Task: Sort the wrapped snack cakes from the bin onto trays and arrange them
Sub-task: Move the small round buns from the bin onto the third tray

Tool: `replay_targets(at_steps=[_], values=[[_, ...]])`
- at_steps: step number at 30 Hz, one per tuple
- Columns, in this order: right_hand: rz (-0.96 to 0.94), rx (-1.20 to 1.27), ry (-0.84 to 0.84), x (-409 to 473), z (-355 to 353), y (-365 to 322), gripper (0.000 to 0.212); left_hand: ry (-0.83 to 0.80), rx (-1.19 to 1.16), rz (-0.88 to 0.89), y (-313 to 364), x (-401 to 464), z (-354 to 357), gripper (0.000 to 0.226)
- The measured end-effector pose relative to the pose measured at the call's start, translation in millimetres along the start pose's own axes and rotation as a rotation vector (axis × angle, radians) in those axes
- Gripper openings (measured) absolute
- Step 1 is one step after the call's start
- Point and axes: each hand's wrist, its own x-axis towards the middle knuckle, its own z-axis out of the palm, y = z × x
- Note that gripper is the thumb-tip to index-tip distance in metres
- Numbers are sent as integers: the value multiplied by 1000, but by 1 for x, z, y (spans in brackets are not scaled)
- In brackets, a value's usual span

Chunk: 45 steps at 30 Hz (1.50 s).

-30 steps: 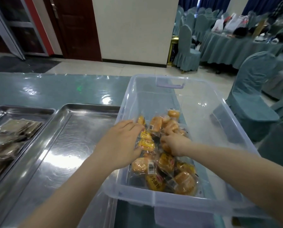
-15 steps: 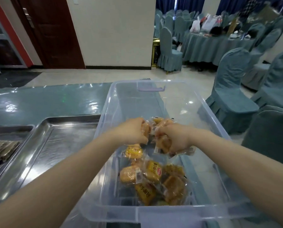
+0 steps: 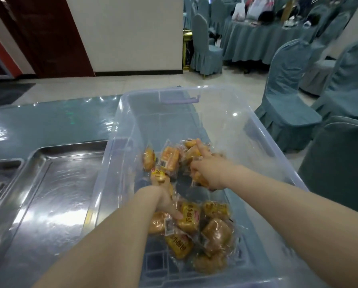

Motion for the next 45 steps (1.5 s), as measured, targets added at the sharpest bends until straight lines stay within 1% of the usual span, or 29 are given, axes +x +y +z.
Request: replay_targets(at_steps=[2, 5, 7, 10, 12, 14, 16, 19, 21, 24, 25, 27, 31, 34, 37, 40, 43, 45], values=[[31, -23, 5, -1, 0, -1, 65, 27, 23, 1, -1, -1, 8, 129], [55, -12, 11, -1, -2, -2, 74, 108, -25, 23, -2, -1, 13, 124], [43, -6, 11, -1, -2, -2, 74, 150, -28, 46, -1, -1, 14, 117], [17, -31, -9, -3, -1, -3, 73, 152, -31, 97, 1, -1, 14, 106], [19, -41, -32, -4, 1, -3, 76, 168, -23, 147, 2, -1, 13, 94], [13, -24, -34, -3, 2, -3, 72, 212, -20, 186, 4, -1, 12, 78], [1, -7, -25, -2, 4, -3, 66, 268, -42, 193, 6, 0, 10, 59], [12, 10, -37, -3, 5, -3, 66, 354, -46, 174, 9, -2, 7, 34], [15, 27, -48, -5, 5, -3, 65, 397, -51, 165, 8, -2, 6, 23], [-6, 51, -45, -5, 4, -3, 56, 437, -72, 149, 11, -5, 5, 12], [-8, 64, -44, -5, 4, -4, 55, 462, -74, 142, 12, -6, 3, 11], [-10, 92, -36, -5, 2, -3, 55, 532, -63, 119, 14, -7, -4, 16], [-24, 156, 42, -6, -8, 3, 42, 617, -45, 101, 18, -11, -30, 21], [-33, 185, 77, -9, -14, 6, 48, 657, -66, 109, 22, -20, -53, 22], [-5, 247, 98, -13, -20, 9, 56, 711, -152, 162, 26, -29, -69, 21], [34, 305, 170, -18, -32, 11, 69, 798, -224, 204, 27, -45, -83, 25], [40, 421, 314, -28, -47, 7, 68, 900, -349, 270, 16, -70, -99, 25], [20, 505, 400, -35, -56, 2, 66, 959, -515, 327, 2, -90, -109, 33]])
